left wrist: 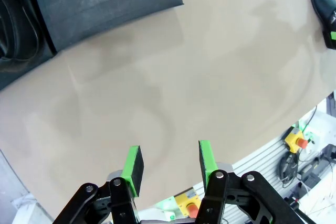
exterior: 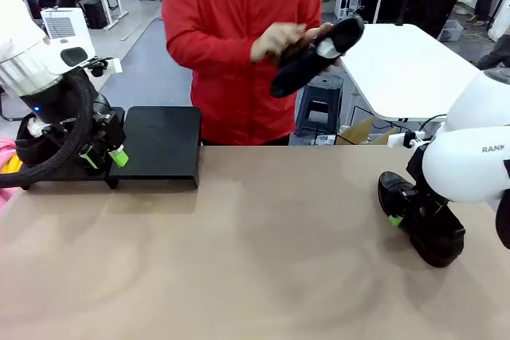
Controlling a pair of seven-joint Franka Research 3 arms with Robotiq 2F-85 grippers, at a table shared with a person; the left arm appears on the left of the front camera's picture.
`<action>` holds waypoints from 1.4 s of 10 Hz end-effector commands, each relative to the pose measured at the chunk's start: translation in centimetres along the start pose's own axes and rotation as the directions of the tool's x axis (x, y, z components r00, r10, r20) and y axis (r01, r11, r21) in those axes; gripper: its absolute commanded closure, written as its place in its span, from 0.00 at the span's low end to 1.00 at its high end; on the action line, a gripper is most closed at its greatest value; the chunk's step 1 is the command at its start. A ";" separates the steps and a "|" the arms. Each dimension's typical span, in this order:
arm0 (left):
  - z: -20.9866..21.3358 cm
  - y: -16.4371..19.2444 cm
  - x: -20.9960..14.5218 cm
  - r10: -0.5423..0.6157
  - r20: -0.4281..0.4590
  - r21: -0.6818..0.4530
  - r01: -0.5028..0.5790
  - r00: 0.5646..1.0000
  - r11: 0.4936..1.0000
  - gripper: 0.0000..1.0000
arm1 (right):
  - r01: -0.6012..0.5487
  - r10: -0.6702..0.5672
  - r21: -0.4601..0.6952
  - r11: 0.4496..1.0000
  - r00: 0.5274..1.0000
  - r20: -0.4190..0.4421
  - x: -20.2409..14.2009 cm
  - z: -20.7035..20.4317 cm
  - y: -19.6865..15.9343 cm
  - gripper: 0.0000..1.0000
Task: Organize the shoes by placing them on the stand.
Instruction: Pick up one Shoe and place it in the middle of the table.
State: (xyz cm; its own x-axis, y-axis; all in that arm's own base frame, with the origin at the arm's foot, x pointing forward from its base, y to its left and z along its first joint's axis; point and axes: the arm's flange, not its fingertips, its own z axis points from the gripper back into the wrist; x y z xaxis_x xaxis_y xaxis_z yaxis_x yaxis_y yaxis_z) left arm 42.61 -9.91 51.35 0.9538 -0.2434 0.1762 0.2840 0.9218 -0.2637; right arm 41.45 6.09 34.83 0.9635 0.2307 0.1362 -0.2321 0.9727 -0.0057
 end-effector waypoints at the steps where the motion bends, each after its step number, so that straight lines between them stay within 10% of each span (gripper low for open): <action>1: 0.1 0.0 -0.1 -0.003 0.010 -0.018 0.003 1.000 1.000 0.43 | -0.029 0.029 -0.025 0.999 1.000 0.004 -1.6 -1.2 0.0 0.00; 14: 0.1 0.0 -0.1 -0.003 0.010 -0.018 0.003 1.000 1.000 0.43 | 0.103 -0.102 -0.012 0.995 0.993 0.053 -3.3 5.3 -1.1 0.00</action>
State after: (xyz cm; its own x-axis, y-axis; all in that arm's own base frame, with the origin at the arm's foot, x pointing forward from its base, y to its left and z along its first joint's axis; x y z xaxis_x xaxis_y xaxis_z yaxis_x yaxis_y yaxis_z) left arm 42.62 -9.90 51.35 0.9539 -0.2432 0.1760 0.2837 0.9219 -0.2638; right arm 40.00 4.69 40.30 0.9677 0.1696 0.1865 -0.1704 0.9853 -0.0116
